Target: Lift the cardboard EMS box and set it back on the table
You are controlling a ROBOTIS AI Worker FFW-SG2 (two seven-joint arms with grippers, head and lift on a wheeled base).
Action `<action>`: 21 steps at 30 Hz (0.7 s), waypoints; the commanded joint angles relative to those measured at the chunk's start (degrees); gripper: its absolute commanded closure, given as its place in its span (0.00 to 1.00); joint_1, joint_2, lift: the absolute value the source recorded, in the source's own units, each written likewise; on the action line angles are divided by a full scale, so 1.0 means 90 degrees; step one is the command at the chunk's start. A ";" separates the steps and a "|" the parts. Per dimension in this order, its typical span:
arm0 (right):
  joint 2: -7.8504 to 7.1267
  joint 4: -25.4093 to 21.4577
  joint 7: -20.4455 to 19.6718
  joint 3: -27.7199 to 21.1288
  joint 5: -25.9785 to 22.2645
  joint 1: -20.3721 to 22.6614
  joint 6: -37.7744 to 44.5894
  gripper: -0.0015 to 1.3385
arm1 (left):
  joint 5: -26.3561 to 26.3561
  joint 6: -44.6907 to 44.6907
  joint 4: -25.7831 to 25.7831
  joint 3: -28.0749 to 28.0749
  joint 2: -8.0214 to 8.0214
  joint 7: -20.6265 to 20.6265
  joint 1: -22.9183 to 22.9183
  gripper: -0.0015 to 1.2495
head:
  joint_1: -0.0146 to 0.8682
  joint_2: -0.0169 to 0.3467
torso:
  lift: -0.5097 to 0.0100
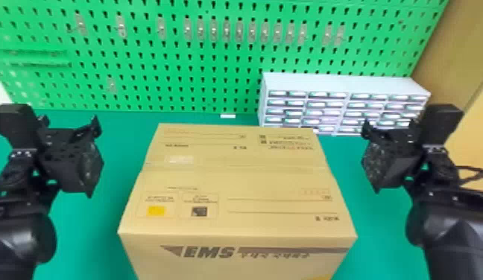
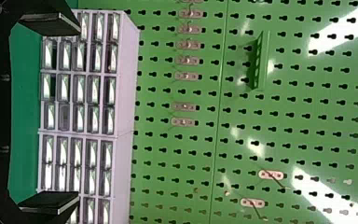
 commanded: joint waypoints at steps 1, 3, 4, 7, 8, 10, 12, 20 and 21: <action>0.0009 0.0001 0.0000 -0.0015 -0.0007 0.0007 0.0001 0.05 | 0.0000 -0.0019 0.0000 0.0005 0.0000 0.0000 0.0000 0.10 | 0.79 0.00 | 0.98; 0.0018 0.0001 0.0000 -0.0015 0.0003 0.0007 0.0001 0.05 | 0.0000 -0.0029 0.0000 0.0005 0.0000 0.0000 0.0000 0.10 | 0.79 0.00 | 0.98; 0.0018 0.0001 0.0000 -0.0015 0.0003 -0.0003 0.0001 0.05 | 0.0000 -0.0029 0.0000 0.0005 0.0000 0.0000 0.0000 0.10 | 0.79 0.00 | 0.98; 0.0018 0.0001 0.0000 -0.0005 0.0003 -0.0013 0.0001 0.05 | 0.0000 -0.0029 0.0000 -0.0005 0.0000 0.0000 0.0000 0.10 | 0.79 0.00 | 0.98; 0.0018 0.0001 0.0000 -0.0005 0.0003 -0.0013 0.0001 0.05 | 0.0000 -0.0039 0.0000 -0.0005 0.0000 0.0000 0.0000 0.10 | 0.79 0.00 | 0.98; 0.0028 0.0001 0.0000 -0.0005 0.0003 -0.0022 0.0001 0.05 | 0.0000 -0.0039 0.0000 -0.0005 0.0000 0.0000 0.0000 0.10 | 0.79 0.00 | 0.98; 0.0028 0.0001 0.0000 -0.0005 0.0003 -0.0022 0.0001 0.05 | 0.0000 -0.0039 0.0000 -0.0005 0.0000 0.0000 0.0000 0.10 | 0.79 0.00 | 0.98; 0.0038 0.0001 0.0000 -0.0005 0.0003 -0.0022 0.0001 0.05 | 0.0000 -0.0039 0.0000 0.0005 0.0000 0.0010 0.0000 0.10 | 0.79 0.00 | 0.98; 0.0038 0.0001 0.0000 -0.0015 0.0003 -0.0022 0.0001 0.05 | 0.0000 -0.0039 0.0000 -0.0005 0.0000 0.0000 0.0000 0.10 | 0.79 0.00 | 0.98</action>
